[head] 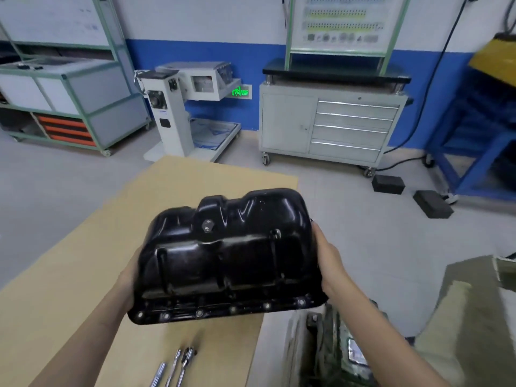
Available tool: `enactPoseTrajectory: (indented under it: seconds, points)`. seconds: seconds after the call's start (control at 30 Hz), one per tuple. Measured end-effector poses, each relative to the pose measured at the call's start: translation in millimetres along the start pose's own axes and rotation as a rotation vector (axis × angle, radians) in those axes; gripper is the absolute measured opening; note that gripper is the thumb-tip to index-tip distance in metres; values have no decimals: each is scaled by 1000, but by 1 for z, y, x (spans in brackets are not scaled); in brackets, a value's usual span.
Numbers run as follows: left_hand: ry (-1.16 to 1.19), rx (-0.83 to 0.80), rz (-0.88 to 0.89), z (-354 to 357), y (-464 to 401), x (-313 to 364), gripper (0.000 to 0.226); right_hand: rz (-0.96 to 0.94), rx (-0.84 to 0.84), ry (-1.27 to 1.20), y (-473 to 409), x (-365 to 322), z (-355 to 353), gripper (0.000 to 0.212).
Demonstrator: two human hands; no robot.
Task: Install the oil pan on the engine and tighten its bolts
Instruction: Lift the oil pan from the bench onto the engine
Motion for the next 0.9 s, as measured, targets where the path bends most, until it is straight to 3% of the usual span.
enactPoseTrajectory:
  seconds: [0.1, 0.23, 0.4, 0.57, 0.67, 0.73, 0.9]
  points:
    - [-14, -42, 125, 36, 26, 67, 42, -149, -2, 7, 34, -67, -32, 61]
    - [-21, -112, 300, 112, 84, 142, 24, -289, 27, -56, 95, -147, -107, 46]
    - [-9, -270, 367, 232, 178, 177, 54, -407, 66, -171, 172, -214, -239, 52]
    - [67, -385, 416, 363, 269, 171, 60, -550, 23, -218, 237, -250, -379, 42]
    - [24, -414, 367, 429, 314, 155, 51, -564, 20, -273, 263, -260, -454, 43]
    - [3, -376, 310, 460, 331, 139, 36, -561, 44, -275, 273, -262, -495, 45]
    - [-96, -366, 241, 516, 360, 95, 39, -523, 42, -208, 276, -247, -565, 55]
Point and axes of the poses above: each hand's wrist, its own y-axis away from the middle knuckle, its own z-axis out of the palm, x = y × z, the point moved 6 cm from there along -y, towards the middle knuckle, and after that the axes turned 14 degrees about -y, right-handed, at the moved point
